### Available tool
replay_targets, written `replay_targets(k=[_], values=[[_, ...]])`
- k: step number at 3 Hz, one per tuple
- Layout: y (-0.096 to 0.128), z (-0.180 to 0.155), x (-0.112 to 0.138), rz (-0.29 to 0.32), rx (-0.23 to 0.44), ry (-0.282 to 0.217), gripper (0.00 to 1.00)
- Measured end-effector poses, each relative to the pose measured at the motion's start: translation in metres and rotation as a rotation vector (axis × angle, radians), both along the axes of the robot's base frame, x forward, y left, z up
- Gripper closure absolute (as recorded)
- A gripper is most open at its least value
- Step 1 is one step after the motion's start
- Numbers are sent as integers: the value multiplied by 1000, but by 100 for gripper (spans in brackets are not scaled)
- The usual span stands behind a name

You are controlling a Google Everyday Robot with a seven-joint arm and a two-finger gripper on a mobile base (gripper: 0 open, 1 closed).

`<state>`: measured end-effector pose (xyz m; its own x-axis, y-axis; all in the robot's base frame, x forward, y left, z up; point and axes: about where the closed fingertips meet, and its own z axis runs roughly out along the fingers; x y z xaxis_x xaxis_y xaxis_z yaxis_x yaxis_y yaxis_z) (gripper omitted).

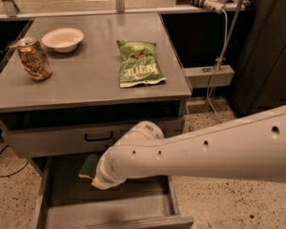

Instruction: Pick sponge from middle drawer and place on counter

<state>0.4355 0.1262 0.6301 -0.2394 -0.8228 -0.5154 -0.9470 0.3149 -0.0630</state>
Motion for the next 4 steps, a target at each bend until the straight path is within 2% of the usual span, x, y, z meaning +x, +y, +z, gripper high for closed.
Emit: replay_targets(k=[1, 2, 3, 4], values=[[6, 57, 5, 22, -59, -60, 100], [8, 107, 11, 35, -87, -143, 100], [8, 110, 10, 35, -92, -145, 100], [6, 131, 21, 18, -86, -177, 100]])
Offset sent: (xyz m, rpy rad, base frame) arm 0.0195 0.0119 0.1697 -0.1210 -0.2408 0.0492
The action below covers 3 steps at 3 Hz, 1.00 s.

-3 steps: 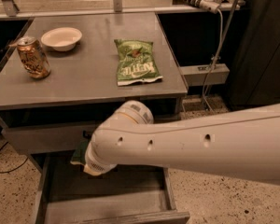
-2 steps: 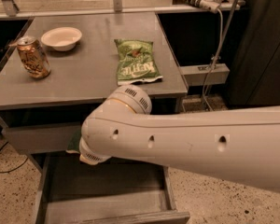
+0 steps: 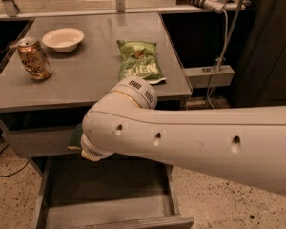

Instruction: Pick sponge from middle drawer and place on counter

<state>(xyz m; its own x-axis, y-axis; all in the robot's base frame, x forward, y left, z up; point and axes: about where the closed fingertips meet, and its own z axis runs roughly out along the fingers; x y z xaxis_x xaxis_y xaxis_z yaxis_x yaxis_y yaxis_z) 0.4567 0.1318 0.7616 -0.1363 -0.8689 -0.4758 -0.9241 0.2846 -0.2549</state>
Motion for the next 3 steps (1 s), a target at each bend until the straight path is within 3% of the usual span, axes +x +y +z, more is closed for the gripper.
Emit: replay_targets(k=[2, 3], values=[[-17, 74, 49, -31, -15, -89, 100], [-15, 83, 52, -35, -8, -96, 100]])
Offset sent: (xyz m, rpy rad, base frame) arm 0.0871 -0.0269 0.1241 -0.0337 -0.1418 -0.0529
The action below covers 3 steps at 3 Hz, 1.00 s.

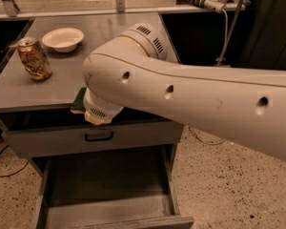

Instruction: Pick sponge from middle drawer and place on counter

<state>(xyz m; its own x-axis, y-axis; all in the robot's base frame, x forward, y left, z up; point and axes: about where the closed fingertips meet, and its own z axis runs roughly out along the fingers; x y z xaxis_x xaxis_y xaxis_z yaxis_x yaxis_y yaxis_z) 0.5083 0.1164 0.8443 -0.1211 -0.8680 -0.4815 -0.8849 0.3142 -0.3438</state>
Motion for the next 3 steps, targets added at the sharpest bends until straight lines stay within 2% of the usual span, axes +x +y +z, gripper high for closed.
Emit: replay_targets(k=[1, 2, 3], values=[[0, 7, 12, 9, 34, -17, 100], [-1, 11, 49, 12, 50, -13, 100], [1, 15, 100, 8, 67, 8, 100]])
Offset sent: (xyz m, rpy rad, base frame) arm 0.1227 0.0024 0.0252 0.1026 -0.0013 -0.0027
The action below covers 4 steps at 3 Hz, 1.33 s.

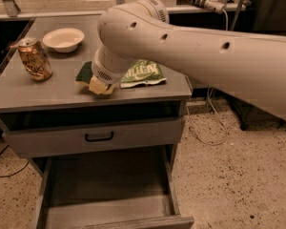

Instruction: Pick sponge from middle drawer and place on counter

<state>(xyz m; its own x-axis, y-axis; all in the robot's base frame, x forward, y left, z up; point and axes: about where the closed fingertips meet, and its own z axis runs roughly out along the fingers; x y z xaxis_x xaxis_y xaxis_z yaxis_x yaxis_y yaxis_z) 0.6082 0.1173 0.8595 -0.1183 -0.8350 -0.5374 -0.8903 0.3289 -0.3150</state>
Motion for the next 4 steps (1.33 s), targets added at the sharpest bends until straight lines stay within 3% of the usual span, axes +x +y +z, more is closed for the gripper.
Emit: replay_targets(k=[2, 3, 4], values=[[24, -17, 58, 43, 16, 61, 100], [28, -19, 63, 49, 17, 70, 100], [28, -19, 63, 49, 17, 70, 88]])
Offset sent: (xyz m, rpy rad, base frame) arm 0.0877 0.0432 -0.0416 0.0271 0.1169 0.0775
